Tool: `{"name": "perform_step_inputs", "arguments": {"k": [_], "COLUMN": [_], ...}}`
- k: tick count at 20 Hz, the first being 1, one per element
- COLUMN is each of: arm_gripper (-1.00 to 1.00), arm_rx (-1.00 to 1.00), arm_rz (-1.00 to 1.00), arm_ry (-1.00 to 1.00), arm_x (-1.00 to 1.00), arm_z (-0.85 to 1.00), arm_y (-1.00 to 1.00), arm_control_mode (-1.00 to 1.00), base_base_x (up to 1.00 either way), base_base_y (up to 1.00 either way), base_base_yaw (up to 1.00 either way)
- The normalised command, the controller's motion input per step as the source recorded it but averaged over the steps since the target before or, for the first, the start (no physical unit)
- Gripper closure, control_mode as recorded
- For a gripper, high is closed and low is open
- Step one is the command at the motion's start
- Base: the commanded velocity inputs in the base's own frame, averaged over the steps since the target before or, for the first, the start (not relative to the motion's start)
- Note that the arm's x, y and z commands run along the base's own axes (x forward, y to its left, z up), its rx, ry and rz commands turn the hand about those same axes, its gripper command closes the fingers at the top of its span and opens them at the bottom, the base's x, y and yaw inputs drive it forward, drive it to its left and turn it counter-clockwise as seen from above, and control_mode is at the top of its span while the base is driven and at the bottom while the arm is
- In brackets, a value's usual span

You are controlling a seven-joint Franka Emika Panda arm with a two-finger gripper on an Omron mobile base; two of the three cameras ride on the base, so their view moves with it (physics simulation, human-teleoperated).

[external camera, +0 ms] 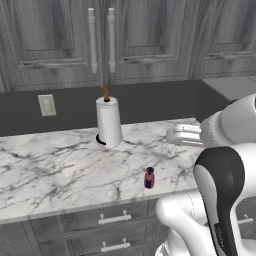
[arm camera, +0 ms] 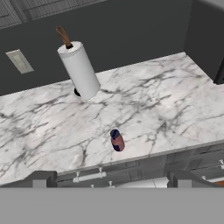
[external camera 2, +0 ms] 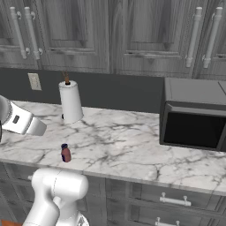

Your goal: Move the drinks to the dining counter.

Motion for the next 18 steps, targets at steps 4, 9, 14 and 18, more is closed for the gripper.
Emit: {"name": "perform_step_inputs", "arguments": {"k": [4, 9, 14, 18], "arm_gripper": [-1.00, -1.00, -1.00, -1.00], "arm_rx": [0.00, 0.00, 0.00, 0.00], "arm_rz": [0.00, 0.00, 0.00, 0.06], "arm_ry": [0.00, 0.00, 0.00, 0.00], "arm_x": [0.00, 0.00, 0.00, 0.00], "arm_z": [0.00, 0.00, 0.00, -0.09], "arm_y": [0.00, 0.00, 0.00, -0.21], "arm_control_mode": [1.00, 1.00, 1.00, -1.00], "base_base_x": [-0.02, -0.01, -0.07, -0.01], "base_base_y": [-0.01, -0.03, -0.25, -0.07], "base_base_yaw": [0.00, 0.00, 0.06, 0.02]}}
